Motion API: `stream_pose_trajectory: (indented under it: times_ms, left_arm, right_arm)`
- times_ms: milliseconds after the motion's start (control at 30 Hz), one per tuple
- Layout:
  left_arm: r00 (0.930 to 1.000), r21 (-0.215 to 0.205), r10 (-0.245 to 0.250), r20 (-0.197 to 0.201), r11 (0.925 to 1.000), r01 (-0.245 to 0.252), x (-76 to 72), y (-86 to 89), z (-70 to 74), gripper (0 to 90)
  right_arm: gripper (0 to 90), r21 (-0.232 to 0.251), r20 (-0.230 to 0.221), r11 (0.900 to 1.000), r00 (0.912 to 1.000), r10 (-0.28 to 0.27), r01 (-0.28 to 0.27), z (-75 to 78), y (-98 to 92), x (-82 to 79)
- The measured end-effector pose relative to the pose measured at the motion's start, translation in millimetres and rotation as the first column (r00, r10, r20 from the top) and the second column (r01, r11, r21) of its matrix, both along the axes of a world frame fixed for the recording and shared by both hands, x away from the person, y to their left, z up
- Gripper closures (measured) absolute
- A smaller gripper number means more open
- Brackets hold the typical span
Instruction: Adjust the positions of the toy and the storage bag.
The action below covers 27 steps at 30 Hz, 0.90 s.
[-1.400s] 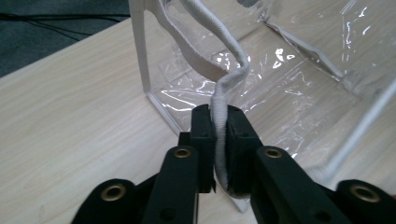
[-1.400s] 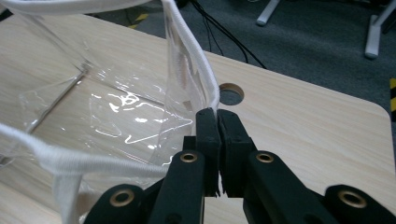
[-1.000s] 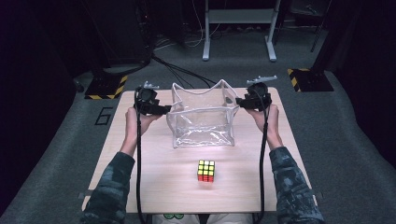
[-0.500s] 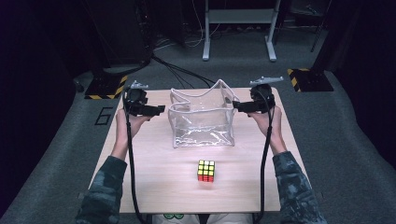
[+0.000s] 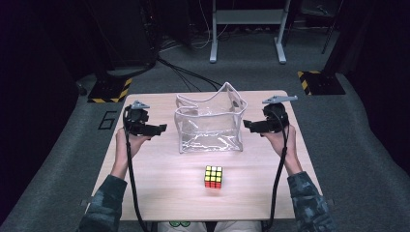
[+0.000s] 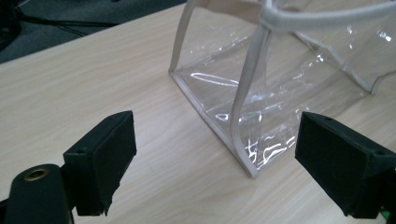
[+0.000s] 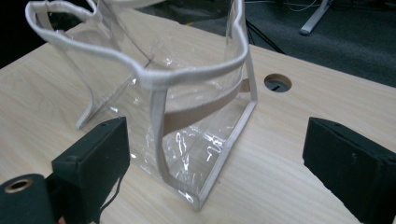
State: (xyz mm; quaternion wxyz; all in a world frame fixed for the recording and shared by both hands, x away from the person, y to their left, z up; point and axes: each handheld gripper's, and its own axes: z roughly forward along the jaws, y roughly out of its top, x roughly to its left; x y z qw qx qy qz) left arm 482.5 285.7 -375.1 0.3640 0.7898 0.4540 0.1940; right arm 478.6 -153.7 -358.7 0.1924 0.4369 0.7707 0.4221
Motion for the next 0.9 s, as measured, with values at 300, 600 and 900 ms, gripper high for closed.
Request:
stream_pose_trajectory:
  times_ms: [300, 600, 900]
  left_arm:
    - [0.9996, 0.028, -0.018, -0.023, 0.9994, 0.019, -16.8, -0.6, -27.9, 9.2]
    - [0.9982, 0.048, -0.027, -0.054, 0.9984, 0.03, -30.3, -0.6, -59.9, 6.9]
    - [0.9962, 0.043, -0.022, -0.084, 0.9987, 0.026, -39.9, 1.3, -85.5, 6.2]
  right_arm:
    - [6.8, -0.008, -0.021, 1.0, 0.9994, 0.026, -0.027, -28.3, 3.6, -19.3]
    - [6.7, -0.017, -0.036, 0.999, 0.9982, 0.047, -0.048, -51.0, 8.5, -32.7]
    - [6.7, -0.003, -0.053, 0.998, 0.9963, 0.068, -0.068, -73.4, 15.7, -43.8]
